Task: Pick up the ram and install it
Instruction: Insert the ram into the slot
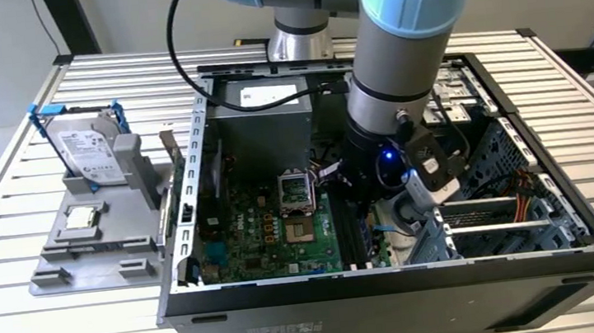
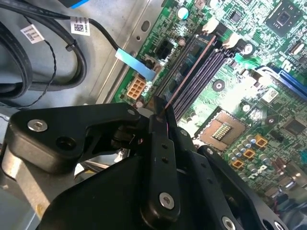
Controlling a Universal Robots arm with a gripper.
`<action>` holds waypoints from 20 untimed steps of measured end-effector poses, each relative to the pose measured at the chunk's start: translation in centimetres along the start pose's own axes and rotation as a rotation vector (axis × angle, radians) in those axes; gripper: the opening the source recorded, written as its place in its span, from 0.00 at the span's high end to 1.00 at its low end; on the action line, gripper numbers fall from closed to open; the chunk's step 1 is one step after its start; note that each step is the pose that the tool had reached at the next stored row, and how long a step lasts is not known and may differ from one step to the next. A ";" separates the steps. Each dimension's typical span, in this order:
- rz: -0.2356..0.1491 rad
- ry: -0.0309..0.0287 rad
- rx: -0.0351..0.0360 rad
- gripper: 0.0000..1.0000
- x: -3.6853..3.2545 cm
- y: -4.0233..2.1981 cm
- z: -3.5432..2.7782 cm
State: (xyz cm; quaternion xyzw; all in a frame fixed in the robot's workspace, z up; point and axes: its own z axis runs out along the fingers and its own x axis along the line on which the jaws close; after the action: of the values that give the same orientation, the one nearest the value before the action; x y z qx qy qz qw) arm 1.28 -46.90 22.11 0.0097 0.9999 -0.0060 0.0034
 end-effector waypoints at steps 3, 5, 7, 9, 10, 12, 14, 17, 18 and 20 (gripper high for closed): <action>0.006 -0.0002 0.0000 1.00 0.07 0.13 0.02; 0.010 -0.0002 -0.0001 1.00 0.07 0.14 0.14; 0.013 0.0001 0.0009 1.00 0.08 0.13 0.32; 0.014 0.0000 0.0009 1.00 0.08 0.12 0.46; 0.014 0.0001 0.0008 1.00 0.08 0.13 0.47; 0.014 -0.0001 0.0003 1.00 0.08 0.14 0.49; 0.014 -0.0001 0.0002 1.00 0.07 0.14 0.49; 0.016 0.0002 0.0001 1.00 0.01 0.14 0.49; 0.019 0.0003 0.0002 1.00 -0.02 0.14 0.49; 0.025 0.0006 0.0002 1.00 -0.11 0.14 0.49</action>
State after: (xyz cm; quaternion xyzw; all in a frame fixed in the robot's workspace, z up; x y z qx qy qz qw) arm 1.40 -46.76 21.61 0.0221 0.9997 -0.0060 0.0032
